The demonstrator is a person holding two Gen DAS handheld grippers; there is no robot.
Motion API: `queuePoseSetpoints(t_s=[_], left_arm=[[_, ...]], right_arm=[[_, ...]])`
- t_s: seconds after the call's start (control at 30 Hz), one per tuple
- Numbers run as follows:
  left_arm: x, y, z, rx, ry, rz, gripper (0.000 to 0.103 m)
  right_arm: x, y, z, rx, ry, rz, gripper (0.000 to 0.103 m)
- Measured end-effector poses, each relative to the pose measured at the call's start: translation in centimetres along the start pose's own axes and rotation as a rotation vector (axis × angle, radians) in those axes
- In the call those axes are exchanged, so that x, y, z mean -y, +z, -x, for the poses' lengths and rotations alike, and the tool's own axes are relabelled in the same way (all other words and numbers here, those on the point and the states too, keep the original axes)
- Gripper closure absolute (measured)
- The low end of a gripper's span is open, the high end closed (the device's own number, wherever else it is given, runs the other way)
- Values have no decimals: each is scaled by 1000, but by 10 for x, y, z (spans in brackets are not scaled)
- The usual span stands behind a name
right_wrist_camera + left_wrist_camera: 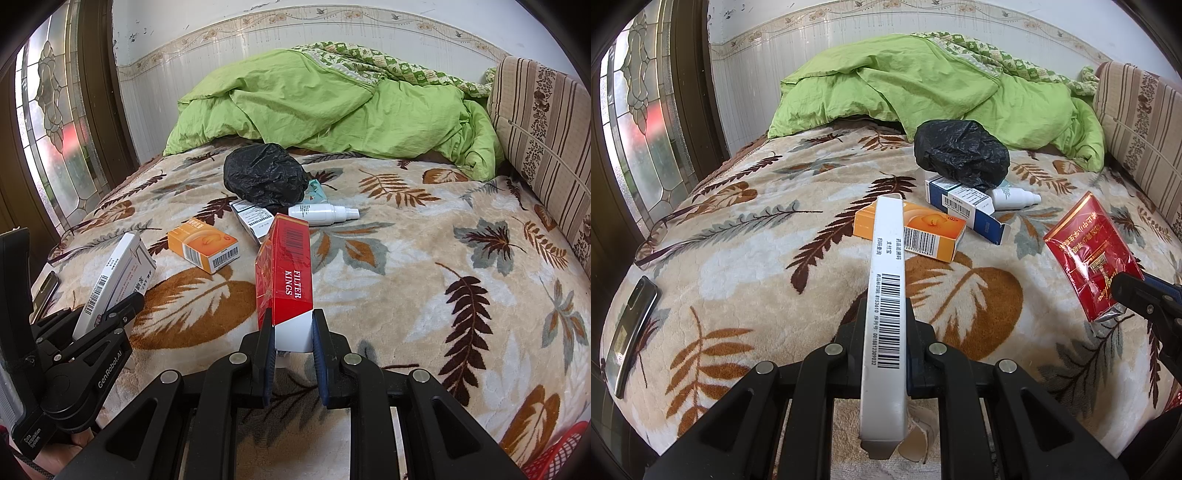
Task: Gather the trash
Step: 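Hold the Filter Kings box and white box still above the bed, then carry both boxes to the red basket and open both tools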
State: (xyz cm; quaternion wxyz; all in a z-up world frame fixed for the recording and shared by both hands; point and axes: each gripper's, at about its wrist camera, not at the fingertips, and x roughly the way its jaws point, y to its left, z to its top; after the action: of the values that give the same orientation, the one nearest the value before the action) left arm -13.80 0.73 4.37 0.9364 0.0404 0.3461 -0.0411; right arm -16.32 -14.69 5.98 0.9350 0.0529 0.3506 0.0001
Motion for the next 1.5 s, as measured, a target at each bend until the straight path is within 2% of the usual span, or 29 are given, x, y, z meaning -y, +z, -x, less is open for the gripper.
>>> queuePoseSetpoints(t_s=[0.4, 0.57, 0.67, 0.83, 0.93, 1.1, 1.27, 1.33, 1.5], left_arm=[[0, 0, 1, 0, -2, 0, 90], [6, 0, 4, -10, -55, -4, 90], [13, -1, 15, -10, -110, -30, 90], [36, 3, 43, 7, -248, -92, 90], [63, 6, 66, 22, -355, -171, 90], [118, 7, 102, 14, -546, -321, 90], [188, -1, 133, -42, -739, -476, 90], [219, -9, 142, -88, -817, -540, 90], [282, -34, 158, -176, -934, -647, 88]], right_arm=[[0, 0, 1, 3, 2, -2, 84], [10, 4, 10, 15, 6, -44, 84], [26, 2, 26, -3, 37, -120, 84], [54, -10, 64, 3, 39, -203, 84], [77, -21, 97, 22, 21, -255, 84], [126, -51, 155, 44, -70, -372, 84], [180, -90, 209, 56, -201, -506, 84], [199, -106, 228, 59, -246, -556, 84], [236, -144, 262, 52, -362, -657, 84]])
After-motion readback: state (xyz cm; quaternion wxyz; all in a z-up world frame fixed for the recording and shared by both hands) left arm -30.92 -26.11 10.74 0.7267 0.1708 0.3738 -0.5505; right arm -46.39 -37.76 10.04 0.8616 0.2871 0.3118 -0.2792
